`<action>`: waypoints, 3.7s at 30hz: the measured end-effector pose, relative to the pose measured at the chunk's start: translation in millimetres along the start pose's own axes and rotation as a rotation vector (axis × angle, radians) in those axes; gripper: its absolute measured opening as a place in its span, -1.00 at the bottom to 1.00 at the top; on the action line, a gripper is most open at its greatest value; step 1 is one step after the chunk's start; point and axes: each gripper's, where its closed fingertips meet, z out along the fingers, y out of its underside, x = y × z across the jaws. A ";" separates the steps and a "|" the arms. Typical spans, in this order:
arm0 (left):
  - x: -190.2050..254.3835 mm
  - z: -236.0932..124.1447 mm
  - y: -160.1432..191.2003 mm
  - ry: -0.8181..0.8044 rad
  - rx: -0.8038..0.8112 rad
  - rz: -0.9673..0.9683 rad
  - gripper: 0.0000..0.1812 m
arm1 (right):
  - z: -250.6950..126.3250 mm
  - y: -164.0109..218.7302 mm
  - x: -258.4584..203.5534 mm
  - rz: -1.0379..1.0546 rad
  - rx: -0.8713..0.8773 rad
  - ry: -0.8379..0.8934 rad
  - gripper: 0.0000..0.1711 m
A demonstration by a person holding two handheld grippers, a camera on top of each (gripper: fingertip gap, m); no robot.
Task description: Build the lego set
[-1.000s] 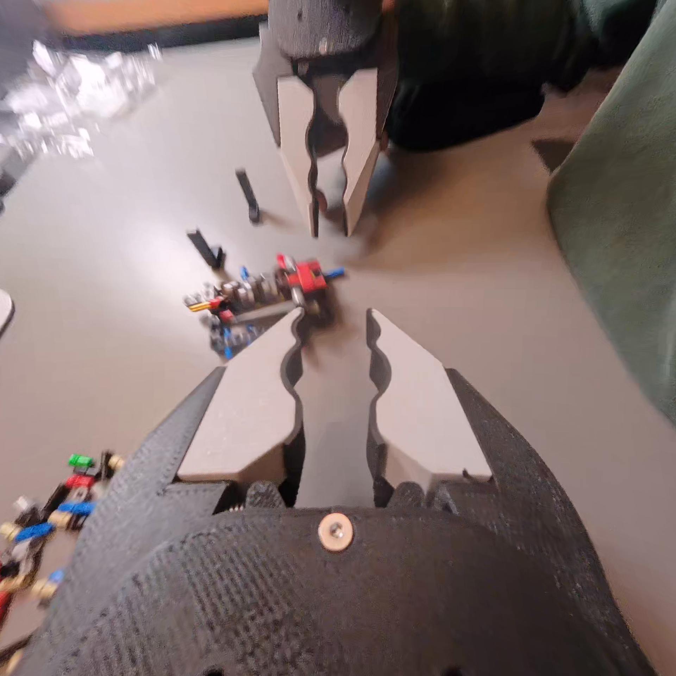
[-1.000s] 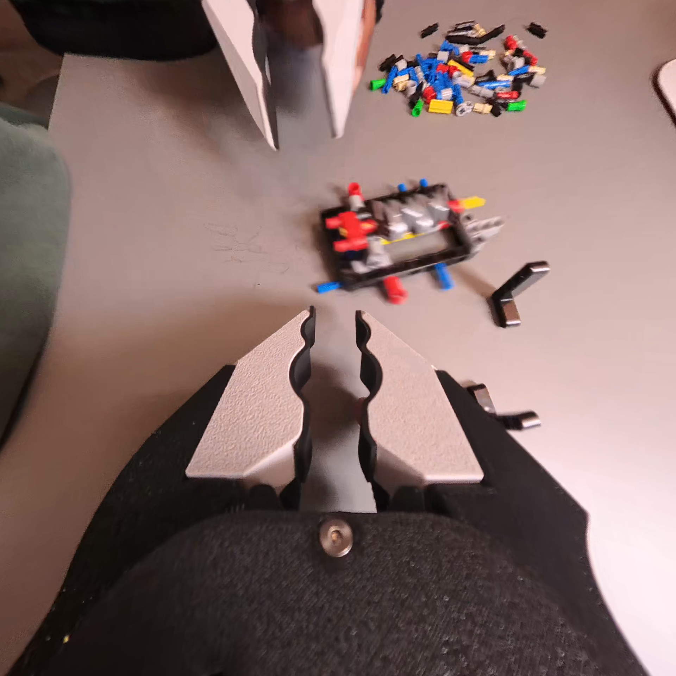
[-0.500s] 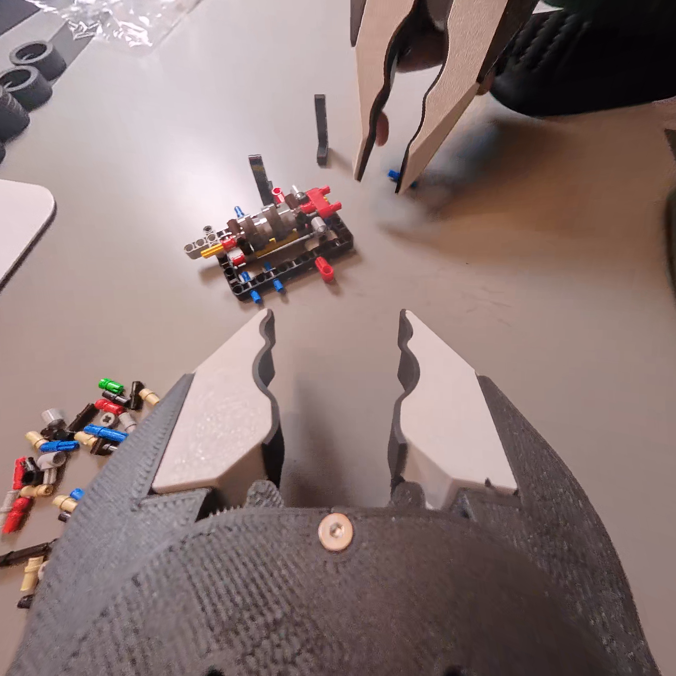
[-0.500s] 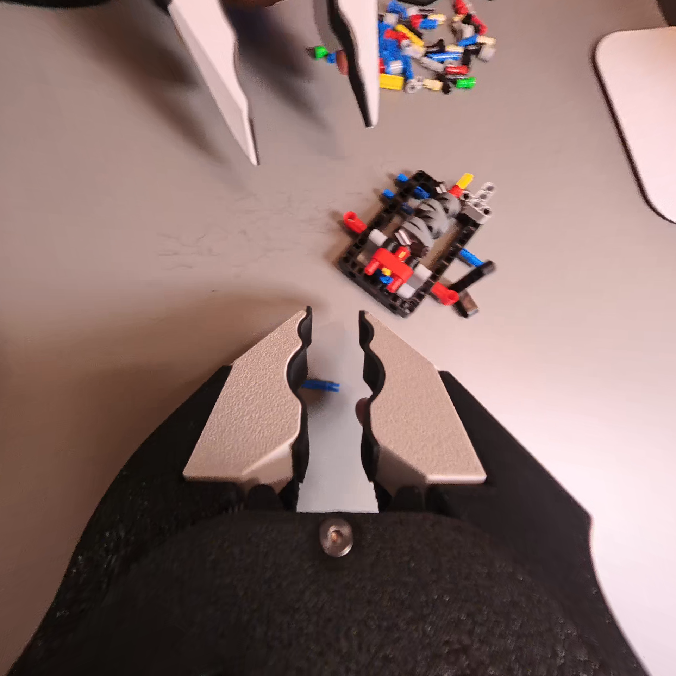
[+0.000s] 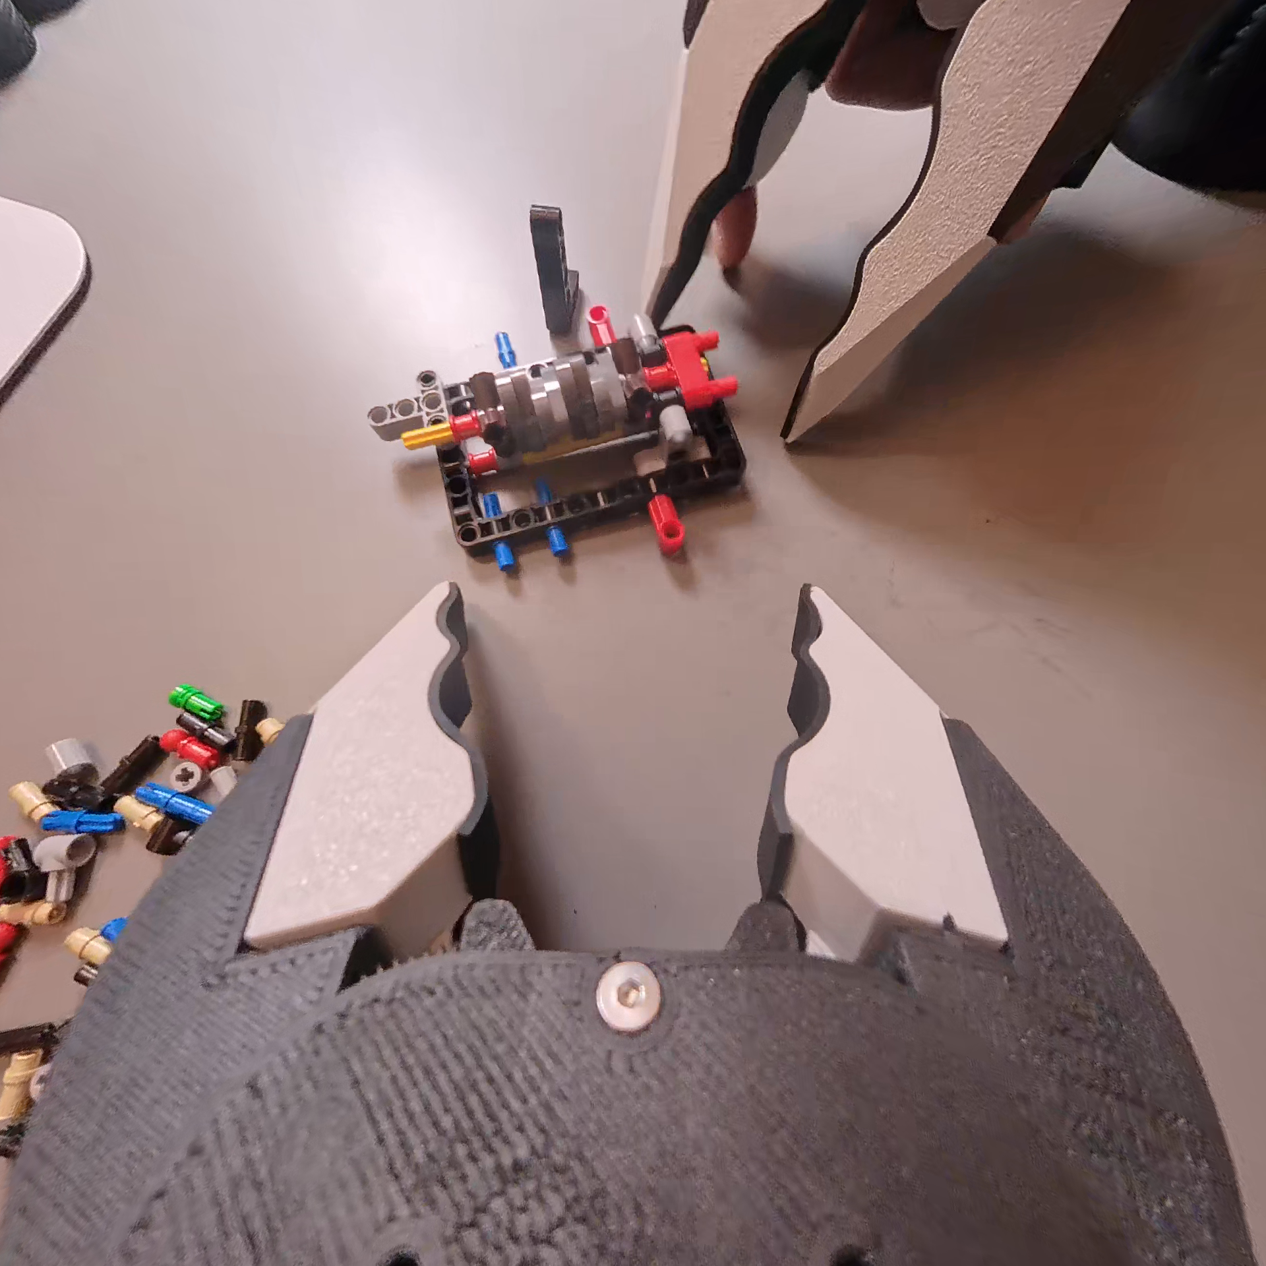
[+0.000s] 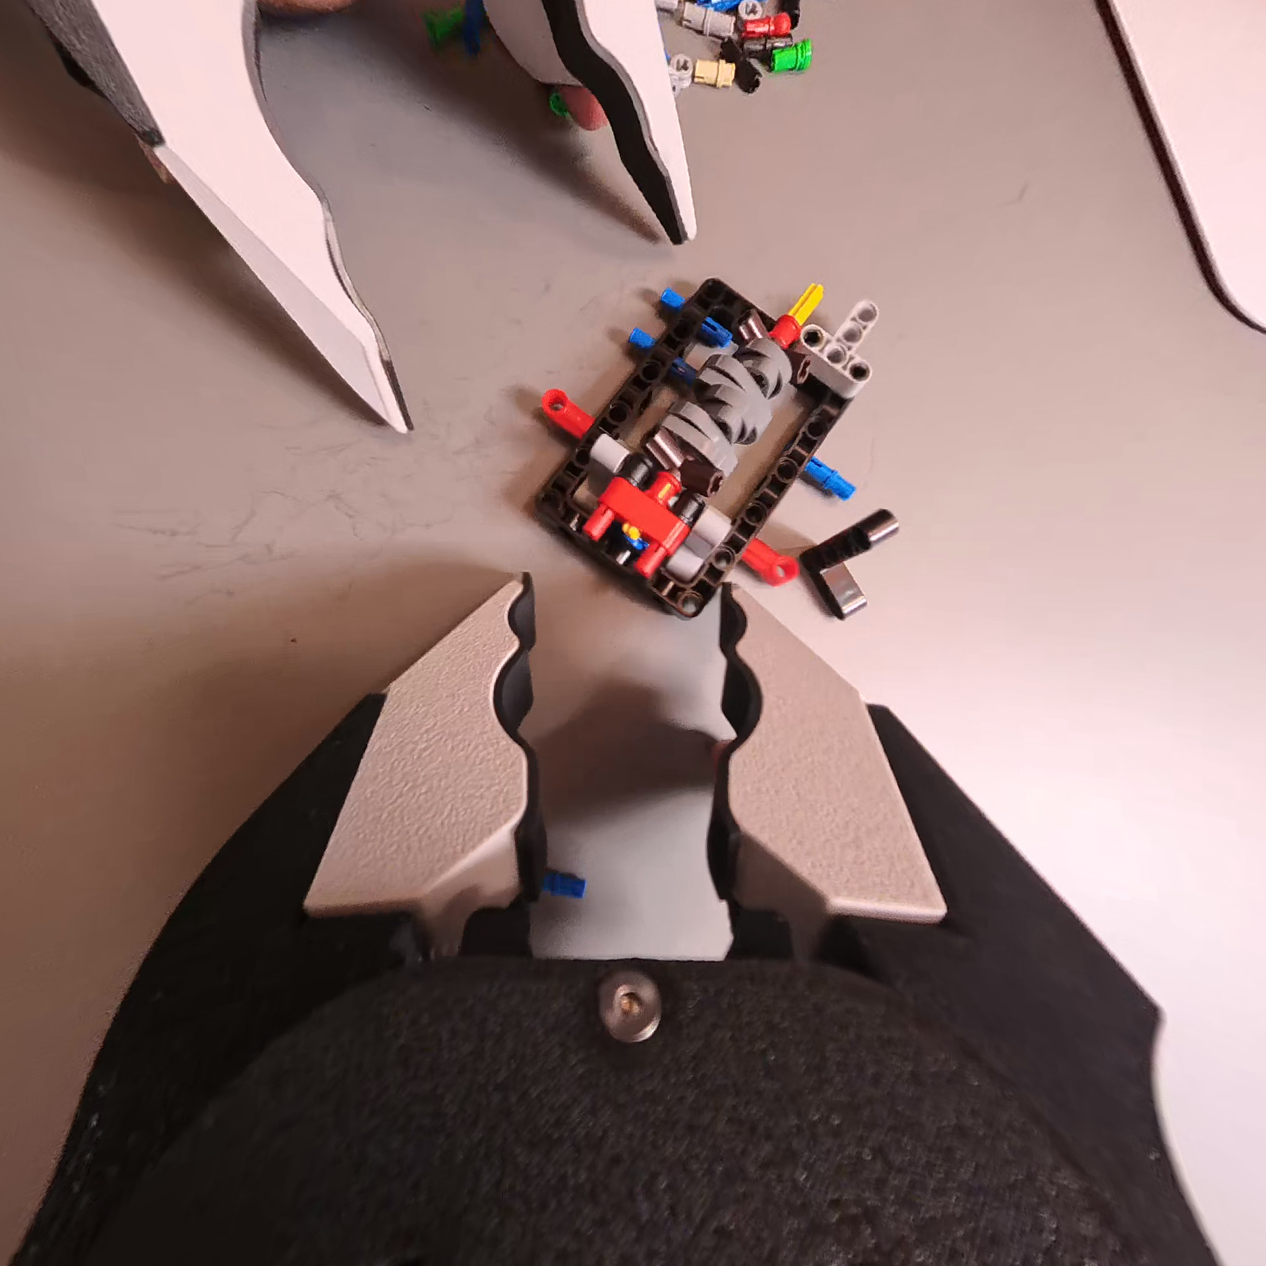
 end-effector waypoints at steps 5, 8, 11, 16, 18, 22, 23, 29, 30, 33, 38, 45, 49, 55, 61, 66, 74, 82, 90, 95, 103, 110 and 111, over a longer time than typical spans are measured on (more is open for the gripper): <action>0.6 -1.3 3.2 0.010 -0.010 0.007 0.14 | -0.3 -8.1 -36.5 -0.107 0.039 -0.096 -0.59; 2.5 -1.6 5.8 0.021 -0.022 0.042 0.21 | -6.3 -9.6 -60.9 -0.174 0.070 -0.178 -0.60; 4.0 -0.9 7.5 0.045 -0.032 0.069 0.21 | -22.6 -8.4 -51.6 -0.151 0.117 -0.178 -0.59; 4.7 1.7 5.8 0.093 -0.038 0.090 0.13 | -48.1 29.6 -31.2 -0.192 0.055 -0.177 -0.47; 1.2 -0.7 4.7 0.072 -0.039 0.109 0.05 | -55.6 42.1 -30.9 -0.184 0.043 -0.206 -0.46; -0.9 -12.3 -3.6 0.029 0.013 0.119 -0.02 | -57.8 58.4 -24.5 -0.179 0.007 -0.186 -0.46; -1.1 -16.1 -7.7 0.014 0.037 0.118 -0.05 | -55.9 61.4 -23.7 -0.169 -0.010 -0.183 -0.46; 19.9 -29.4 -29.5 0.026 0.160 0.101 -0.37 | -44.4 58.5 -28.4 -0.205 0.000 -0.171 -0.75; 27.6 -28.6 -31.2 0.047 0.168 0.099 -0.43 | -44.1 58.1 -28.9 -0.203 0.002 -0.173 -0.75; 46.6 -20.6 -34.3 0.087 0.164 0.085 -0.55 | -43.6 57.1 -29.6 -0.200 0.007 -0.169 -0.76; 73.9 -2.4 -46.7 0.191 0.192 -0.075 -0.61 | -44.8 21.6 -27.3 -0.166 0.184 -0.100 -0.75; 69.1 -17.2 -79.5 0.568 0.419 -0.702 -0.66 | -72.1 -44.7 -44.1 -0.345 0.508 0.089 -0.75; 74.5 -18.9 -81.9 0.685 0.435 -0.811 -0.75 | -69.5 -47.3 -47.7 -0.409 0.513 0.145 -0.76; 79.0 -21.8 -82.4 0.716 0.419 -0.774 -0.97 | -68.1 -49.5 -53.0 -0.447 0.521 0.158 -0.76; 92.8 -24.5 -68.7 0.764 0.259 -0.604 -0.97 | -72.5 -41.9 -66.8 -0.408 0.549 -0.032 -0.75; 111.2 -23.7 -58.3 0.829 0.140 -0.492 -0.97 | -67.5 -31.8 -85.4 -0.396 0.533 -0.202 -0.68; 123.7 -24.2 -48.5 0.862 0.077 -0.441 -0.97 | -61.7 -27.6 -101.8 -0.397 0.535 -0.290 -0.92; 124.2 -23.5 -44.6 0.867 0.061 -0.437 -0.97 | -58.7 -26.3 -104.6 -0.398 0.532 -0.305 -0.94; 102.4 -26.2 -55.4 0.776 0.159 -0.443 -0.96 | -60.1 -32.8 -87.0 -0.307 0.574 -0.267 -0.97; 55.2 -42.9 -64.6 0.542 0.293 -0.334 -0.65 | -63.5 -35.6 -61.0 -0.235 0.586 -0.173 -0.97; -23.0 -13.4 -11.0 0.109 -0.003 0.024 0.27 | -70.1 -21.6 -8.3 -0.123 0.530 -0.011 -0.97; -8.8 15.5 0.9 0.174 -0.191 0.183 0.37 | -62.8 -5.8 4.2 -0.008 0.445 0.012 -0.97; -6.8 14.5 0.0 0.181 -0.189 0.192 0.26 | -61.6 -4.5 5.1 0.019 0.442 0.004 -0.97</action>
